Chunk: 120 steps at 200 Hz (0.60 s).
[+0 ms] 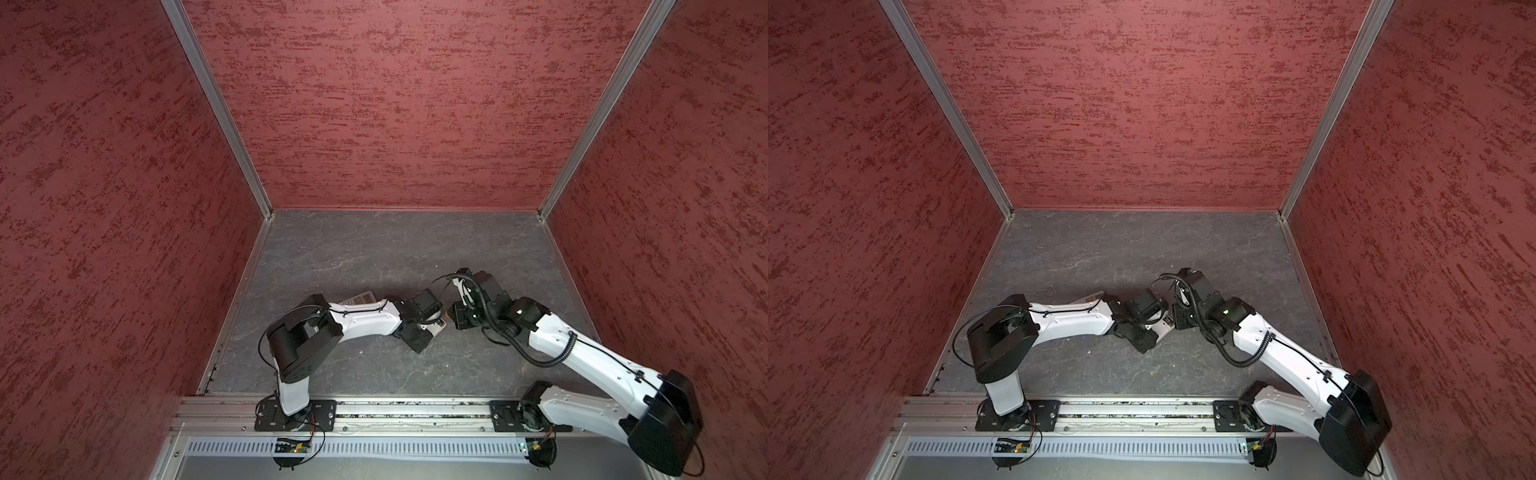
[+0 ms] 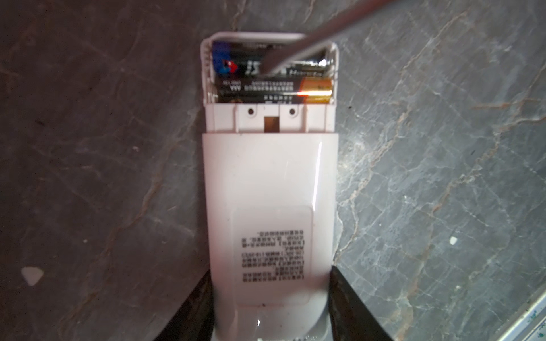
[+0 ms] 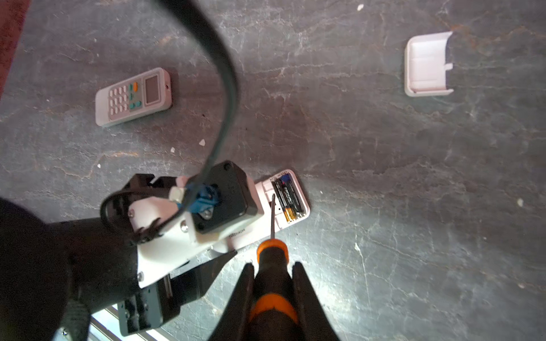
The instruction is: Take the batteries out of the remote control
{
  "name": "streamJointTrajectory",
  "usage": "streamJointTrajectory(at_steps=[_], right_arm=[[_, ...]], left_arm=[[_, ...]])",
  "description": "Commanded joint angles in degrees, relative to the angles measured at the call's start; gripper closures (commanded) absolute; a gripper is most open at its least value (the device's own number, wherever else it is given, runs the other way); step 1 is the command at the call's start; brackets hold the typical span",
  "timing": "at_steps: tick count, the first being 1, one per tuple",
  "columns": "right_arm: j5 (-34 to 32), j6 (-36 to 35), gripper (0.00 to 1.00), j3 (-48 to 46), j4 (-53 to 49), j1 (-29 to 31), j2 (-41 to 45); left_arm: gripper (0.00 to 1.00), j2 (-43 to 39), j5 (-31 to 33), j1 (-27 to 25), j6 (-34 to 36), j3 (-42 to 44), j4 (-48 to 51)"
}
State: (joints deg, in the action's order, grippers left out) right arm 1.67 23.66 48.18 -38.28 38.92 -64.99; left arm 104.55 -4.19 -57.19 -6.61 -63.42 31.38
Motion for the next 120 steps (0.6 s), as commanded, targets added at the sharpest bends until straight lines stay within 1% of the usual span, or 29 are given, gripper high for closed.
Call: streamJointTrajectory(at_steps=[1,52,120], right_arm=[[-2.45,-0.54,1.00,2.90,-5.64,0.34,-0.66],[-3.69,0.19,1.00,3.97,-9.27,0.29,-0.41],[-3.27,0.25,1.00,3.47,-5.23,0.32,-1.85]], left_arm=[[0.64,2.85,-2.89,0.32,-0.09,3.44,4.59],[0.64,2.72,-3.11,0.52,-0.06,3.89,4.14],[0.64,2.53,-2.82,0.44,0.11,3.75,4.22]])
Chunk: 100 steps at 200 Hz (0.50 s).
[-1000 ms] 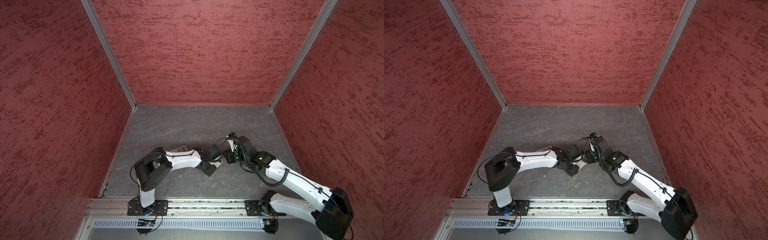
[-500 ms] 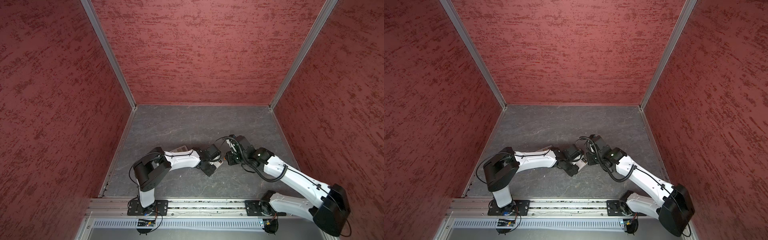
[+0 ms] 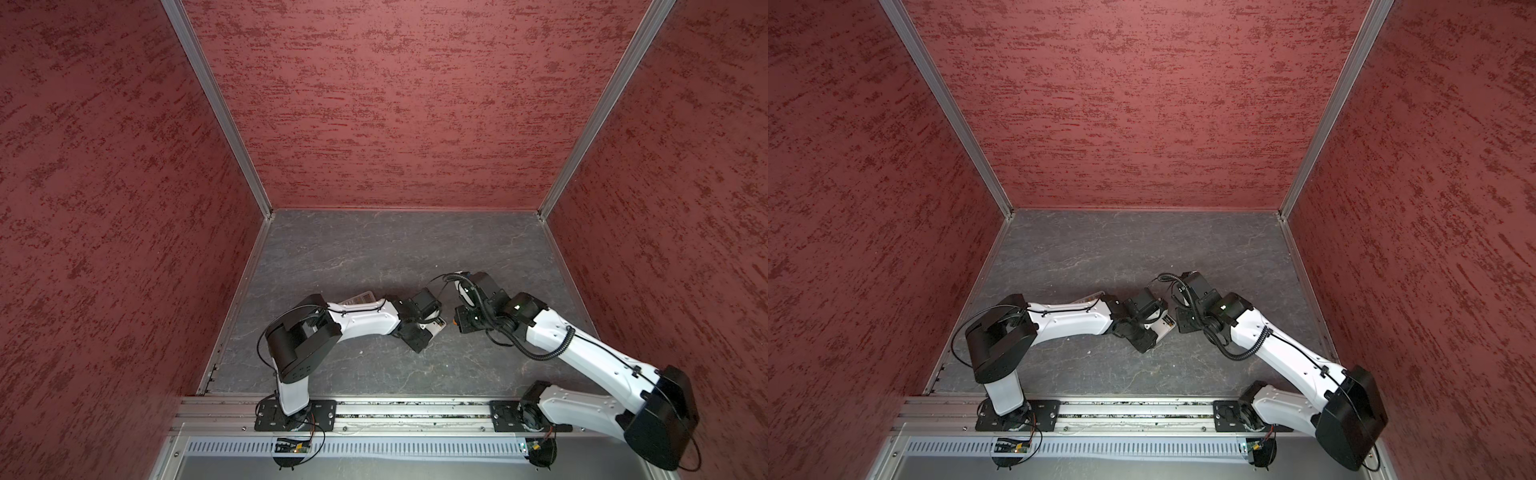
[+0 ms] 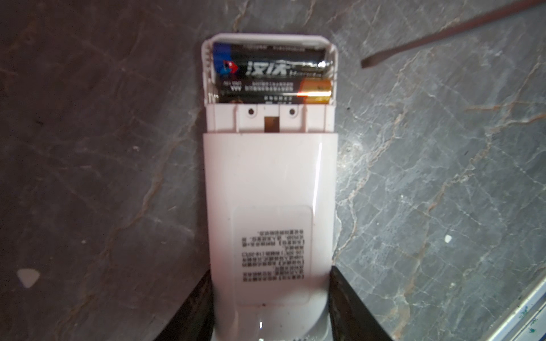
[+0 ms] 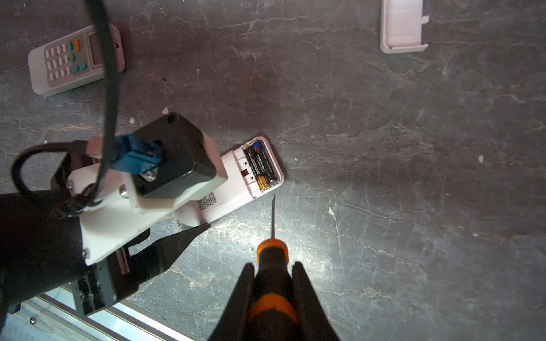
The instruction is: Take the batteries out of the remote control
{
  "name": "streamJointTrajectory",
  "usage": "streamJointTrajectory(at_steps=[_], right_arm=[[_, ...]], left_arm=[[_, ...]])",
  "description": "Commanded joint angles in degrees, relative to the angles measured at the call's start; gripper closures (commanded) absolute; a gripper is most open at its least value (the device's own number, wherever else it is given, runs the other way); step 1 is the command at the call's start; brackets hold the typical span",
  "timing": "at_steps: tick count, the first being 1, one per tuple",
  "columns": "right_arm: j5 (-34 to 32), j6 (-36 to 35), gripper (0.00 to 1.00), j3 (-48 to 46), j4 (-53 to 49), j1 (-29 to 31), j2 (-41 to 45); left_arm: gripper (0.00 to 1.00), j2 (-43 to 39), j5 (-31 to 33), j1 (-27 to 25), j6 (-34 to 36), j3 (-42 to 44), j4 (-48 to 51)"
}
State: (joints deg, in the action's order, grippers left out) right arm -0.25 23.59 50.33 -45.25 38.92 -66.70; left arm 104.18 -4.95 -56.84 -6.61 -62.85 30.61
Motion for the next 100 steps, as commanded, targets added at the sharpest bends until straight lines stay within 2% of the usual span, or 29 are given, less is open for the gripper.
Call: streamJointTrajectory(at_steps=[1,100], right_arm=[[-1.38,0.31,1.00,1.34,1.79,0.30,-0.17],[-0.72,0.22,1.00,-0.10,4.61,0.30,-1.51]], left_arm=[[0.64,2.89,-2.07,0.08,0.11,3.22,5.03],[0.64,3.21,-1.90,-0.37,0.19,3.12,4.93]])
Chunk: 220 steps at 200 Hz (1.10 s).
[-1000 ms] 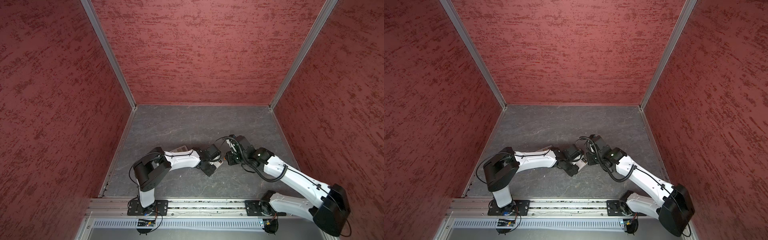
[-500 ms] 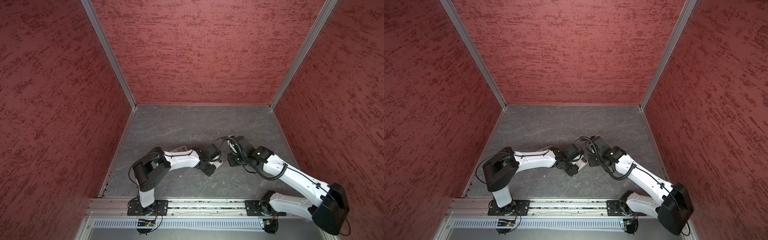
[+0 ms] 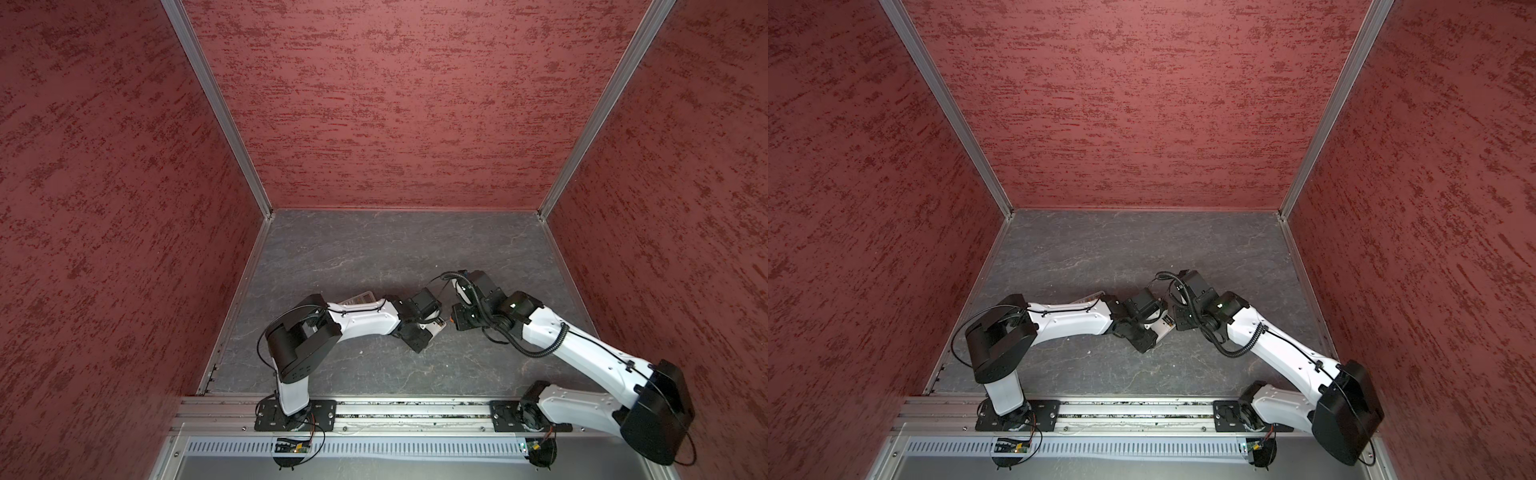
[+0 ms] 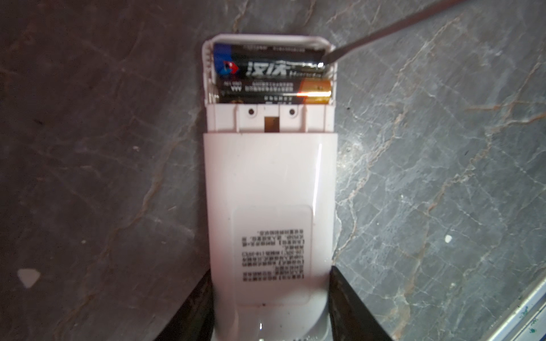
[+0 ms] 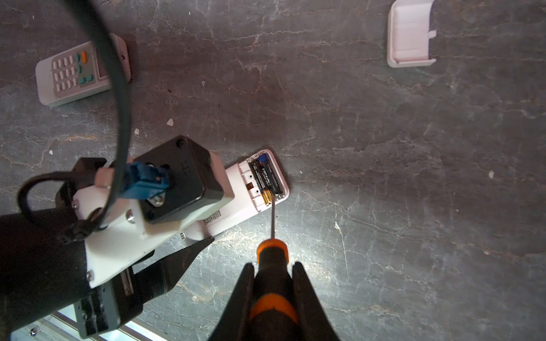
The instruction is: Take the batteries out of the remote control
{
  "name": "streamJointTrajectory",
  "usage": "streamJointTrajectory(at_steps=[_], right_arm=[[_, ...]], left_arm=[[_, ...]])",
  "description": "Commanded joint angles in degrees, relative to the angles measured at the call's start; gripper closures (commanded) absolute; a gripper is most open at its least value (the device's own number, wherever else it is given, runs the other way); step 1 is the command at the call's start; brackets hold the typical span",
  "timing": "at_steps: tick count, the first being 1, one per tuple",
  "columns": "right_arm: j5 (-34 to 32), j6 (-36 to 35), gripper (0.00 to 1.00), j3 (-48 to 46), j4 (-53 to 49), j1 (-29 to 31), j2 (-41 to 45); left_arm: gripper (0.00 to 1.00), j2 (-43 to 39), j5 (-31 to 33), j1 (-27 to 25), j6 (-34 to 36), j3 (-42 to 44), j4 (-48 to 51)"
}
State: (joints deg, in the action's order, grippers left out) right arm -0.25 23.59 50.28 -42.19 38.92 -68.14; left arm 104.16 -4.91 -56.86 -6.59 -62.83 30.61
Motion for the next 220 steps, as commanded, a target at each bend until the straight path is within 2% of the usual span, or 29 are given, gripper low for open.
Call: streamJointTrajectory(at_steps=[1,220], right_arm=[[-0.72,0.27,1.00,-0.07,1.52,0.29,-0.06],[-1.61,1.14,1.00,-1.21,-1.31,0.17,2.20]], left_arm=[[0.64,3.24,-1.95,-0.35,0.17,3.12,5.00],[0.64,3.49,-1.76,-0.52,0.26,2.90,5.04]])
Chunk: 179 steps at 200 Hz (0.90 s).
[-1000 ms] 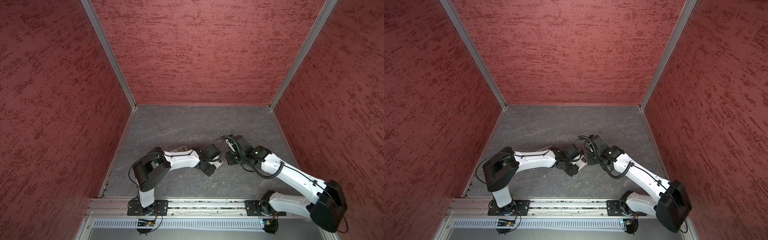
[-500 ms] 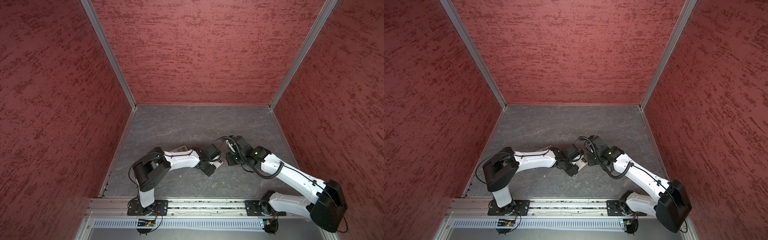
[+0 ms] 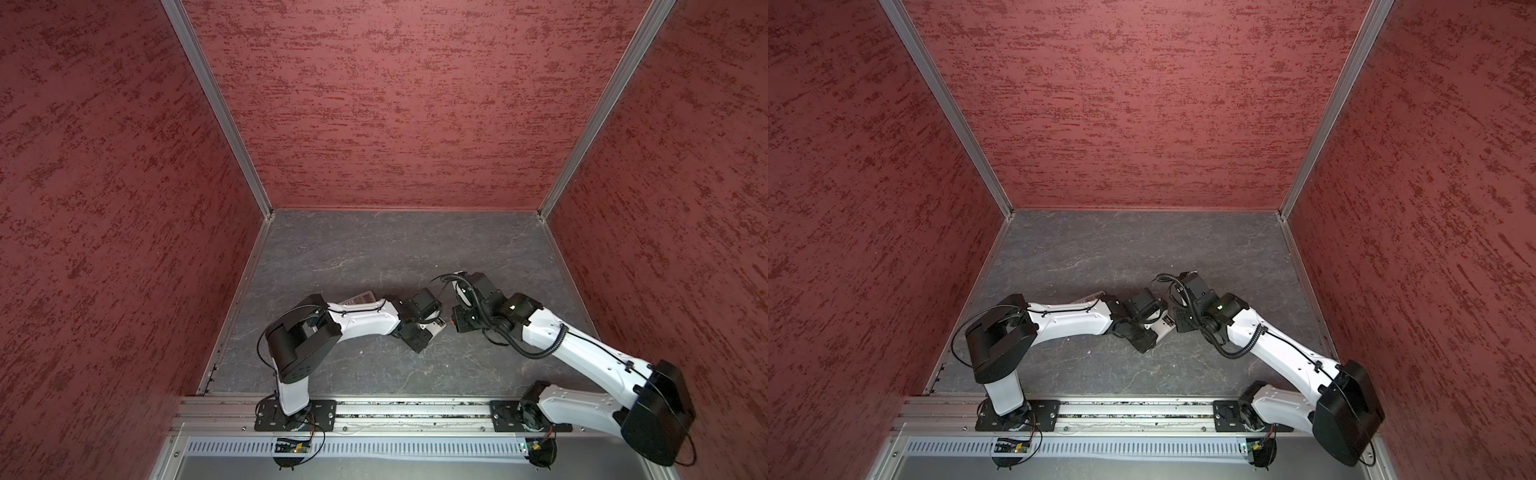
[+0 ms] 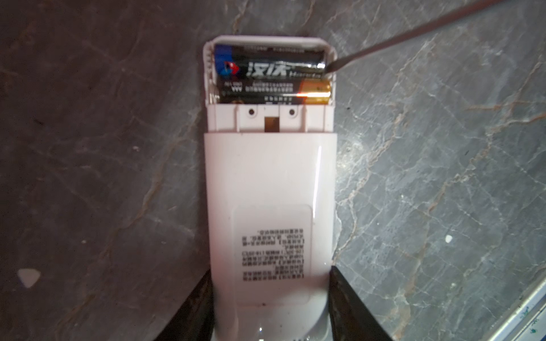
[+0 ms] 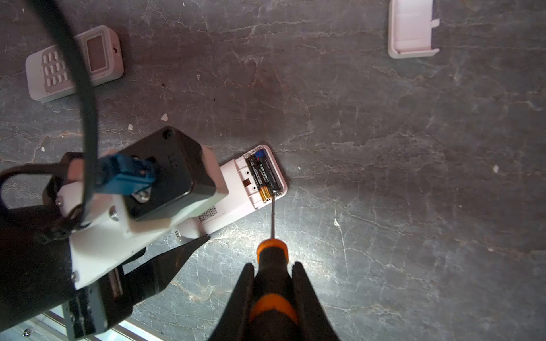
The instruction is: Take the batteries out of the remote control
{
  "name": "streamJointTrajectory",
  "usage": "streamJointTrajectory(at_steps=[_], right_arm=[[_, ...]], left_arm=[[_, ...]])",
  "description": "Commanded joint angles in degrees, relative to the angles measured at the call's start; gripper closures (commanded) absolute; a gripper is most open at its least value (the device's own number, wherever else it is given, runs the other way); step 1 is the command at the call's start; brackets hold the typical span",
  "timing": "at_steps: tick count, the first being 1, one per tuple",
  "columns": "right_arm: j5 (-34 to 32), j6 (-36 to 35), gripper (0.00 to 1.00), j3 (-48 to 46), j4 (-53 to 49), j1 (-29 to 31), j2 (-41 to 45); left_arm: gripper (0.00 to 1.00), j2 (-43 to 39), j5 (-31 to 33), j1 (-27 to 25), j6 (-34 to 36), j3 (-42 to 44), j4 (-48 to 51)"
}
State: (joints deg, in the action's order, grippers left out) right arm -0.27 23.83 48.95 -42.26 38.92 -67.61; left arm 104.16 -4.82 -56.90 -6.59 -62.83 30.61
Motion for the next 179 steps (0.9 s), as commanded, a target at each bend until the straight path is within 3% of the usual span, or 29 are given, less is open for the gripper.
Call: streamJointTrajectory(at_steps=[1,179], right_arm=[[-1.58,0.88,1.00,0.15,-1.29,0.18,1.73],[0.52,3.99,1.00,-3.35,4.99,0.05,-0.24]], left_arm=[[0.64,3.50,-1.85,-0.48,0.26,2.89,5.06],[0.64,3.50,-2.33,-0.76,0.07,2.89,4.87]])
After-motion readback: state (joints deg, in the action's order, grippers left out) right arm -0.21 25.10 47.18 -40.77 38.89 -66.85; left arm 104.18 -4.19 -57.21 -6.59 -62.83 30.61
